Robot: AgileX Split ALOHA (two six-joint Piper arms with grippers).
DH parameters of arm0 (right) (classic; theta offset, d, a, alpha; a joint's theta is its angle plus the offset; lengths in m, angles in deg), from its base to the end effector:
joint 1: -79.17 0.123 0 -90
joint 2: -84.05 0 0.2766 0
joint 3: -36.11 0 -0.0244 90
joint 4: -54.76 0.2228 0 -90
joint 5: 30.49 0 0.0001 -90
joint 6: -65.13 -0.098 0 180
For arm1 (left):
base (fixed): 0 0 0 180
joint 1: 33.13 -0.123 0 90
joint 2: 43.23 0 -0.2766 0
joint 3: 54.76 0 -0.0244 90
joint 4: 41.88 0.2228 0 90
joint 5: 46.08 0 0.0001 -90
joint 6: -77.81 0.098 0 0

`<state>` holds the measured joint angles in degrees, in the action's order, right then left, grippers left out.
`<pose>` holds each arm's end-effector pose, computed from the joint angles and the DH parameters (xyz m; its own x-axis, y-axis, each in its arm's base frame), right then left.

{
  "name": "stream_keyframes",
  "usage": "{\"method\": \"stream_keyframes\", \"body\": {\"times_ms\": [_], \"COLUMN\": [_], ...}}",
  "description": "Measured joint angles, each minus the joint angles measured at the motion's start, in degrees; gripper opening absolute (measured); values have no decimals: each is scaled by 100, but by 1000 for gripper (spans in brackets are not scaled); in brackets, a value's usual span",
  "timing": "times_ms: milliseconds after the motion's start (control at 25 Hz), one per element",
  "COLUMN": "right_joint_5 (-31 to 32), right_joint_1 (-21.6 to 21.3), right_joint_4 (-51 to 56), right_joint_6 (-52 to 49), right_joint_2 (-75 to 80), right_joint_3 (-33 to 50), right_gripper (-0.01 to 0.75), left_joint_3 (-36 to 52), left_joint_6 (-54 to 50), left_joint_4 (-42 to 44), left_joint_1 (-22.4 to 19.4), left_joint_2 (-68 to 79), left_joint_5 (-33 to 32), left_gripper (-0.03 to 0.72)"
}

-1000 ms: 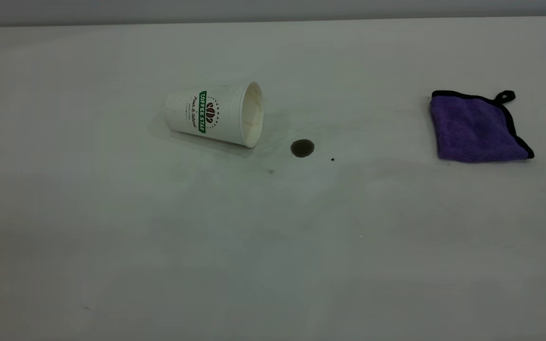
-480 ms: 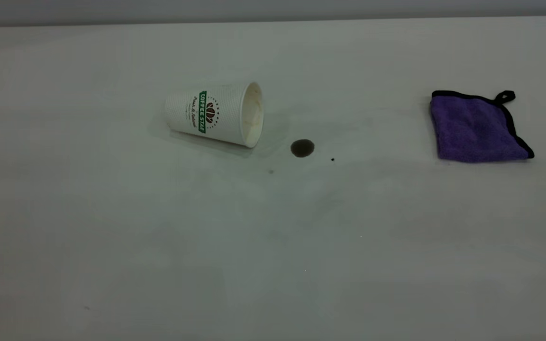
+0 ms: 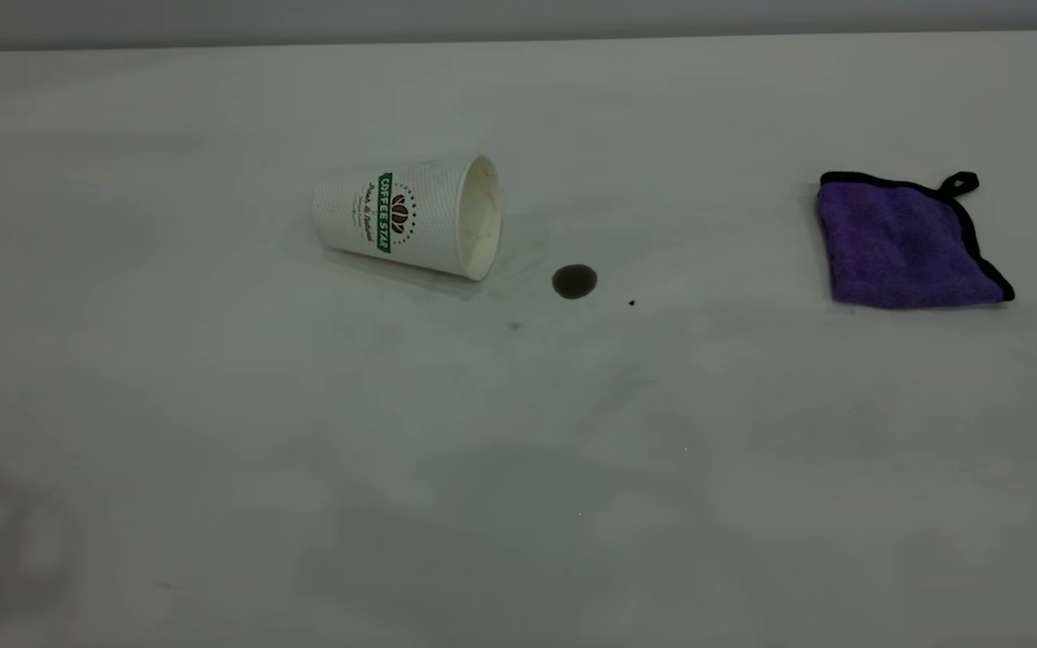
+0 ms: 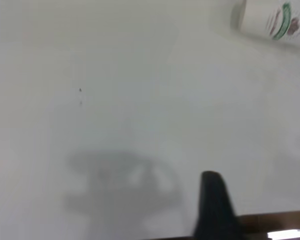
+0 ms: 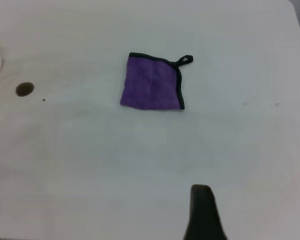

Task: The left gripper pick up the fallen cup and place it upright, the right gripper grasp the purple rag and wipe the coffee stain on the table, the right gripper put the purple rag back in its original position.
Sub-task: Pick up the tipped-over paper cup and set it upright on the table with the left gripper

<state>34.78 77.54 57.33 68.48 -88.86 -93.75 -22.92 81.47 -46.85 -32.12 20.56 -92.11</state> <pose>-0.0177 0.0045 0.2456 -0.5361 -0.0244 -0.8438 -0.0272 0.9996 -0.0116 0.1626 -0.0090 0.2969 -0.7828 0.0174 -0.6220 0.0592 0.9972 -0.0466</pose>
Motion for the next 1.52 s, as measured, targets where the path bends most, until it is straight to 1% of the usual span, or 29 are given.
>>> {"method": "stream_keyframes", "body": {"times_ms": [80, 200, 360, 480, 600, 760, 880, 1000, 1120, 1280, 1520], "right_joint_5": [0, 0, 0, 0, 0, 0, 0, 0, 0, 0, 0], "right_joint_1": [0, 0, 0, 0, 0, 0, 0, 0, 0, 0, 0], "right_joint_4": [0, 0, 0, 0, 0, 0, 0, 0, 0, 0, 0], "right_joint_6": [0, 0, 0, 0, 0, 0, 0, 0, 0, 0, 0], "right_joint_2": [0, 0, 0, 0, 0, 0, 0, 0, 0, 0, 0], "right_joint_3": [0, 0, 0, 0, 0, 0, 0, 0, 0, 0, 0], "right_gripper": [555, 555, 555, 555, 555, 555, 555, 555, 555, 555, 555], "left_joint_3": [-292, -878, -1815, -2525, -3062, -3753, -4302, -4806, -5235, -5570, -5635], "left_joint_6": [-58, -522, -1598, -2284, -2772, -3395, -3583, -3754, -4047, -4336, -5026], "left_joint_4": [79, 616, 1779, 2418, 2900, 3401, 3658, 3970, 4349, 4884, 5694], "left_joint_1": [210, 746, 1654, 2400, 3063, 3775, 4163, 4460, 4608, 4634, 4634], "left_joint_2": [627, 1592, 2864, 3739, 4566, 5543, 6341, 7047, 7675, 8350, 8884], "left_joint_5": [70, 135, 2, -283, -379, -436, -553, -589, -584, -572, -349], "left_gripper": [618, 670, 677, 677, 677, 677, 677, 671, 660, 636, 611]}}
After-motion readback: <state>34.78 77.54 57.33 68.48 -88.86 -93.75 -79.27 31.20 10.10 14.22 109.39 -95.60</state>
